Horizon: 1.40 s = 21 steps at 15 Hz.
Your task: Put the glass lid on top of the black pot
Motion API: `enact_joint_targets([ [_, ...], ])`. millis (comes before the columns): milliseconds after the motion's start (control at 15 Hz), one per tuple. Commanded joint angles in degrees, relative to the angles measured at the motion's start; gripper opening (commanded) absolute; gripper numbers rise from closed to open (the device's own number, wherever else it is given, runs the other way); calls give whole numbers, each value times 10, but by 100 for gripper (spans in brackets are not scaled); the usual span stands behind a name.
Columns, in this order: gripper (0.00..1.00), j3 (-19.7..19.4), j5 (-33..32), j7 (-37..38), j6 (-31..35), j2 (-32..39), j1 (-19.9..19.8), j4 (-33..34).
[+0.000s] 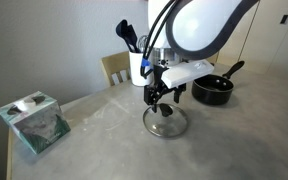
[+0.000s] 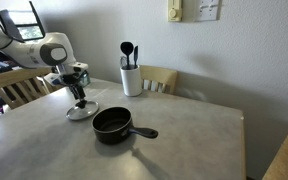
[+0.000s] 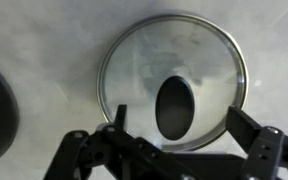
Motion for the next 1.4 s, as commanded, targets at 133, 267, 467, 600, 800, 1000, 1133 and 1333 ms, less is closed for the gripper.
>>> enact_joint_targets([
  [133, 100, -14, -6, 35, 19, 17, 3, 12],
  [267, 100, -8, 1, 34, 28, 17, 1, 13],
  [467, 91, 1, 16, 27, 36, 17, -5, 11],
  [600, 92, 7, 26, 22, 37, 17, -7, 9],
  [800, 92, 11, 37, 17, 39, 18, -9, 6],
  [1000, 98, 10, 41, 16, 39, 22, -9, 5],
  [1133, 100, 9, 43, 12, 42, 26, -11, 3],
  [1333, 75, 8, 44, 11, 44, 29, -15, 0],
])
